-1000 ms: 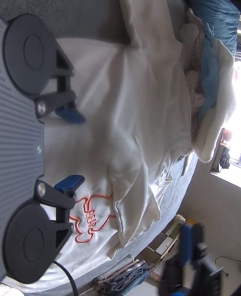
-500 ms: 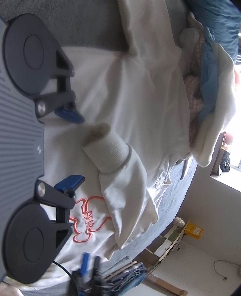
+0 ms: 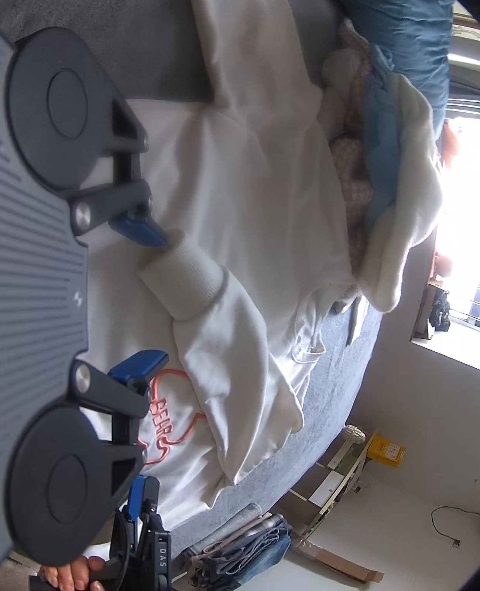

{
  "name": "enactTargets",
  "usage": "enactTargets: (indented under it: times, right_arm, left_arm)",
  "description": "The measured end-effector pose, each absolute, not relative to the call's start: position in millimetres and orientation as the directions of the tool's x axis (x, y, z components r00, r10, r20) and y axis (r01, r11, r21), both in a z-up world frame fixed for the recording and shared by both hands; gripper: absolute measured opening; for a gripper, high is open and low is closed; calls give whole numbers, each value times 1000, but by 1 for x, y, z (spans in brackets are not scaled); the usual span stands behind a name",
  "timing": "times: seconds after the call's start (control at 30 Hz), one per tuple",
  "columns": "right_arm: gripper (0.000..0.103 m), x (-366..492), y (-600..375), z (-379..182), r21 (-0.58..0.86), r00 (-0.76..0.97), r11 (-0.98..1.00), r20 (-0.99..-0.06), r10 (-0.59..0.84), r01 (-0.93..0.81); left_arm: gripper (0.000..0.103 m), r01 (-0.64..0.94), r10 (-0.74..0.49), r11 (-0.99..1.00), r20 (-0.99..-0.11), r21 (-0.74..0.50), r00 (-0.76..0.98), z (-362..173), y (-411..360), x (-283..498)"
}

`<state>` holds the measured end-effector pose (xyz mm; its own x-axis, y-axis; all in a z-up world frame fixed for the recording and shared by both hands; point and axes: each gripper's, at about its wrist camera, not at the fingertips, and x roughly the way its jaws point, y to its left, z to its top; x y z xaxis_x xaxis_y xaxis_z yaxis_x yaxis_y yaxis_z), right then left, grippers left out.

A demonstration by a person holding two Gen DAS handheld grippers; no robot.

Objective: Fold clothes

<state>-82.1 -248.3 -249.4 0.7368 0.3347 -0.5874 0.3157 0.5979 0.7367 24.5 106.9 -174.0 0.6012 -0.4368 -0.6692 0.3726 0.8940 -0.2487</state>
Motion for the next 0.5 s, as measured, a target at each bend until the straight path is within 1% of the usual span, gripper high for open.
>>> enactTargets:
  times: [0.07, 0.2, 0.37, 0.5]
  right_arm:
    - [27, -83, -250, -251, 746, 741, 586, -580, 339, 316]
    - [27, -84, -250, -251, 747, 745, 591, -574, 340, 305]
    - [27, -83, -249, -252, 740, 743, 603, -577, 339, 298]
    - [27, -82, -249, -252, 738, 745, 606, -576, 337, 297]
  left_arm:
    - [64, 385, -431, 895, -665, -227, 611, -173, 105, 26]
    - [64, 409, -410, 895, -694, -180, 591, -179, 99, 40]
    - [64, 392, -430, 890, -712, -232, 555, -191, 99, 59]
    - [62, 317, -437, 898, -708, -306, 555, -199, 107, 68]
